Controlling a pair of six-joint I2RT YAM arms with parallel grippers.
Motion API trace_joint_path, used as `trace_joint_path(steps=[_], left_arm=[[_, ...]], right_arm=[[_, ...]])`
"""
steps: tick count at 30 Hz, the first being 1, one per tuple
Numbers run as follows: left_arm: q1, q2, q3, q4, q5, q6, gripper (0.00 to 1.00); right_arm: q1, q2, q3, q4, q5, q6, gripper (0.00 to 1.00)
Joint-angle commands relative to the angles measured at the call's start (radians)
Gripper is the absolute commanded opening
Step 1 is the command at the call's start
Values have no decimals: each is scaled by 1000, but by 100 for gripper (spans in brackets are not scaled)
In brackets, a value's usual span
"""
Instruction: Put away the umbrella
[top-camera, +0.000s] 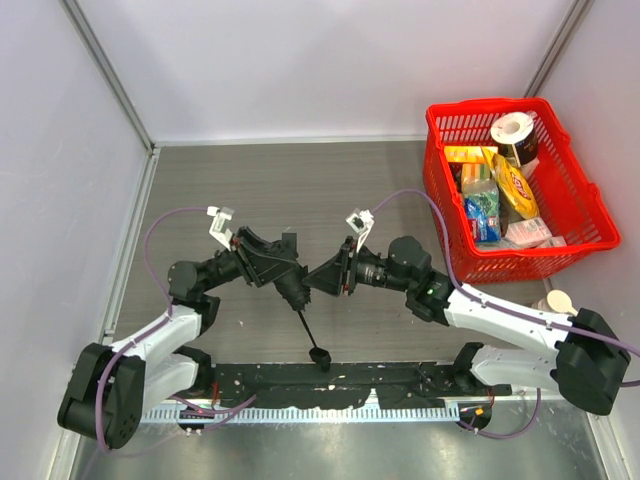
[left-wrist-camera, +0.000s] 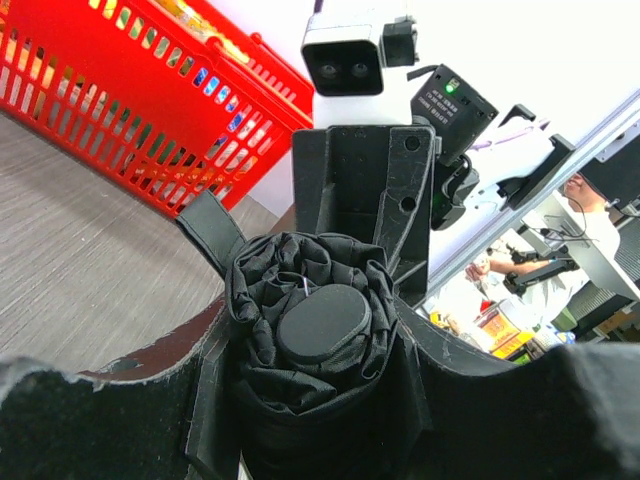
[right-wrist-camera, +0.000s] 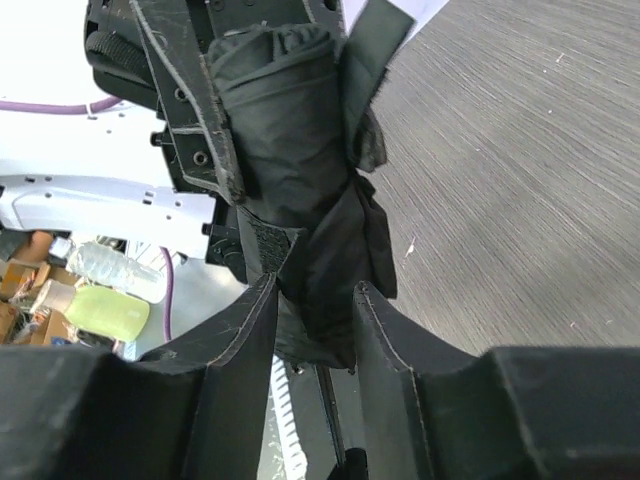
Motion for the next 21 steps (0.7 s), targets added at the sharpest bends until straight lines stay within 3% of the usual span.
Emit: trace_joint_path(steps=[1,11,15,21], left_arm=[[6,-37,17,84,-4,-3,0],[6,-33,13,104,4,-23,0],[8,-31,14,105,1,-26,0],[8,-14,7,147,-13,-66,0]], right_arm=[[-12,-46,-24,76,44,17,47],[-20,-120,-11,7,86,-13,56],[-20,-103,9,2,54,-12,41],[-15,-51,18,70,-20,19,43]])
